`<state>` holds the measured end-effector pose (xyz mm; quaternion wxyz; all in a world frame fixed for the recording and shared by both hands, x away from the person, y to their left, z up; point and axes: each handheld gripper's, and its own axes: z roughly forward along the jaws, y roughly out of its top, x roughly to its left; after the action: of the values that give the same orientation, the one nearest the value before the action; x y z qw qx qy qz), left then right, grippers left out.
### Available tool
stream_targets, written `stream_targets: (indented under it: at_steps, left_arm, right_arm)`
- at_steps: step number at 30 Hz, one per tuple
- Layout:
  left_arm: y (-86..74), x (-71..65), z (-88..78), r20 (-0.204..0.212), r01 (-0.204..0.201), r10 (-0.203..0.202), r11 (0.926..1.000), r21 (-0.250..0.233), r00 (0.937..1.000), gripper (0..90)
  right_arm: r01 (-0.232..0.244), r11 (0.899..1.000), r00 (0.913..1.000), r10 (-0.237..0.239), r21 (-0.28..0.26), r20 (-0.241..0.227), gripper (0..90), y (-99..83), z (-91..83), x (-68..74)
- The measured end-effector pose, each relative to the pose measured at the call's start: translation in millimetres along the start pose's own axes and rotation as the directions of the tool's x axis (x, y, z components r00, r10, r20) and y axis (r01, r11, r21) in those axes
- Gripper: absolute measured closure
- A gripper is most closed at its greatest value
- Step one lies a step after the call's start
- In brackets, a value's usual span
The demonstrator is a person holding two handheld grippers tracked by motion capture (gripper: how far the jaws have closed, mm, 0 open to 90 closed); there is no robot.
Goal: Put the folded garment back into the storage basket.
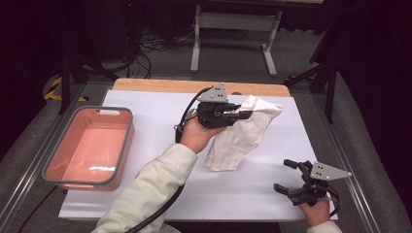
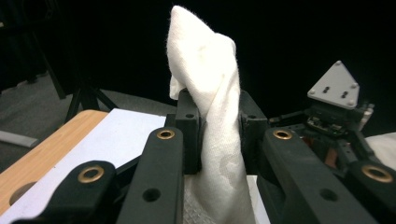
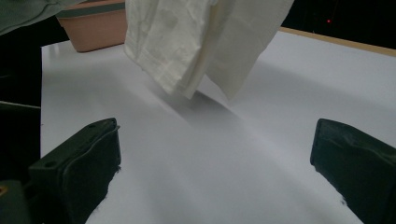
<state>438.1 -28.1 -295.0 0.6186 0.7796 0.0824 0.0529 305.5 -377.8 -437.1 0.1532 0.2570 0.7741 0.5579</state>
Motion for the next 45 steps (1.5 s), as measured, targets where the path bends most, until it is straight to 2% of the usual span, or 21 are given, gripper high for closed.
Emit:
stream_targets:
  at_steps: [3, 7, 9, 10, 18, 21, 36, 45]
  left_arm:
    - [4.0, -1.4, -16.0, -0.003, -0.014, 0.014, 0.9998, -0.01, 0.9999, 76.1]
    - [6.4, -2.5, -27.0, 0.001, -0.022, 0.022, 0.9996, -0.02, 0.9998, 76.1]
    - [8.5, -5.4, -40.5, 0.001, -0.045, 0.045, 0.9985, -0.033, 0.999, 76.0]
    - [8.5, -5.4, -40.5, 0.001, -0.045, 0.045, 0.9985, -0.033, 0.999, 76.0]
    - [10.2, -9.3, -73.8, 0.006, -0.06, 0.061, 0.9964, -0.06, 0.9981, 76.1]
    - [9.4, -10.4, -85.8, 0.016, -0.058, 0.059, 0.996, -0.068, 0.9981, 76.1]
    - [6.2, -12.9, -123.2, 0.008, -0.068, 0.068, 0.9961, -0.056, 0.9976, 76.0]
    - [1.1, -11.3, -148.8, -0.021, -0.047, 0.046, 0.9969, -0.063, 0.9987, 76.0]
  right_arm:
    - [0.012, 1.0, 0.9999, -0.012, -0.011, -0.006, 2.4, 3.1, 1.7, 0.3]
    - [0.018, 1.0, 0.9998, -0.018, -0.013, -0.011, 2.3, 4.8, 4.1, -0.3]
    - [0.024, 1.0, 0.9996, -0.024, -0.008, -0.015, 2.4, 6.1, 6.5, -1.1]
    - [0.024, 1.0, 0.9996, -0.024, -0.008, -0.015, 2.4, 6.1, 6.5, -1.1]
    - [0.037, 0.999, 0.999, -0.037, -0.006, -0.022, 2.4, 8.5, 10.5, -2.1]
    - [0.039, 0.999, 0.9989, -0.039, -0.007, -0.025, 2.4, 9.2, 12.6, -2.9]
    - [0.029, 1.0, 0.9979, -0.029, -0.001, -0.058, 2.5, 10.5, 20.1, -7.1]
    - [0.009, 1.0, 0.9975, -0.01, -0.011, -0.07, 2.6, 10.8, 22.6, -10.9]
